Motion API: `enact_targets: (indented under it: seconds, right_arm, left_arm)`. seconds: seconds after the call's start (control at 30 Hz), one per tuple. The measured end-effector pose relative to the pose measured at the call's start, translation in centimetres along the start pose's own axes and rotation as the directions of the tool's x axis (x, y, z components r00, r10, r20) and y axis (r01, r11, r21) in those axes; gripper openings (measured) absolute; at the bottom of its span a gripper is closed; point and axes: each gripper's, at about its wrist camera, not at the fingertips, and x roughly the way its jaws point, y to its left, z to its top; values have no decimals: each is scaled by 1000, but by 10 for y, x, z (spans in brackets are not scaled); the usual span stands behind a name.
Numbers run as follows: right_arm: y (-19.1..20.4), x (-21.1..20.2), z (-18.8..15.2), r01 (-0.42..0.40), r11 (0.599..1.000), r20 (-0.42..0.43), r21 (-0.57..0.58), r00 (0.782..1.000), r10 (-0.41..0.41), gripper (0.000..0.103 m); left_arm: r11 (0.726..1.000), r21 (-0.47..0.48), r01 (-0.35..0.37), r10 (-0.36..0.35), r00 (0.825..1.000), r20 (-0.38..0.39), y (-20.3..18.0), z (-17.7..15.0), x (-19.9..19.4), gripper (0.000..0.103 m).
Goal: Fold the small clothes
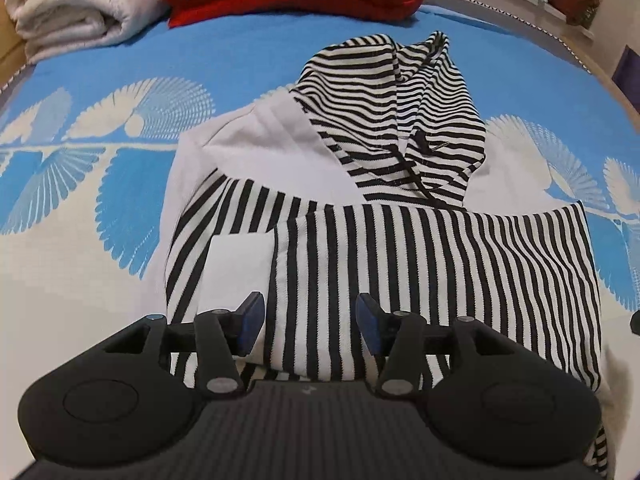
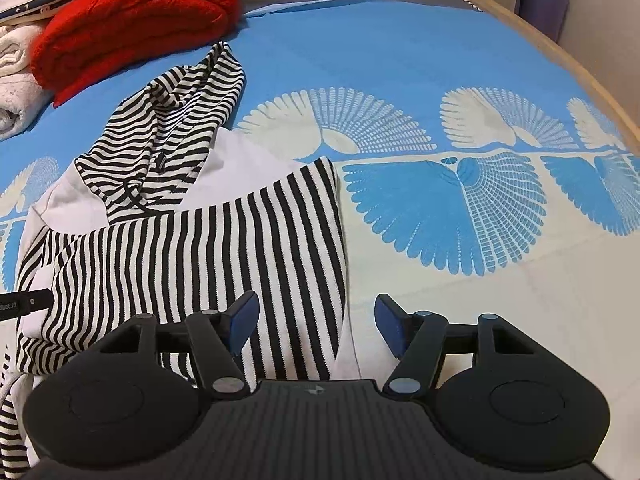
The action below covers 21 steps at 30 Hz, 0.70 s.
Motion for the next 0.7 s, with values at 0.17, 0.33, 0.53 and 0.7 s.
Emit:
enact_targets:
  seconds: [0.17, 0.33, 0.53, 0.7]
  right_arm:
    - [-1, -4, 3, 2, 1000, 12, -18, 1000, -2, 66]
    - [1, -7, 6, -1, 998, 21, -55, 1000, 2, 66]
    - [8, -9, 6, 6, 989, 34, -145, 999, -1, 66]
    - [10, -2, 2, 53, 963, 36, -264, 998, -45, 66]
  left_arm:
    - [999, 31, -38, 37, 998, 60, -2, 1, -9, 56]
    - [996, 41, -81, 73, 984, 165, 0, 7, -25, 55]
    - [983, 96, -157, 115, 933, 341, 10, 15, -51, 29]
    - [987, 77, -144, 109, 933, 344, 20, 31, -41, 9]
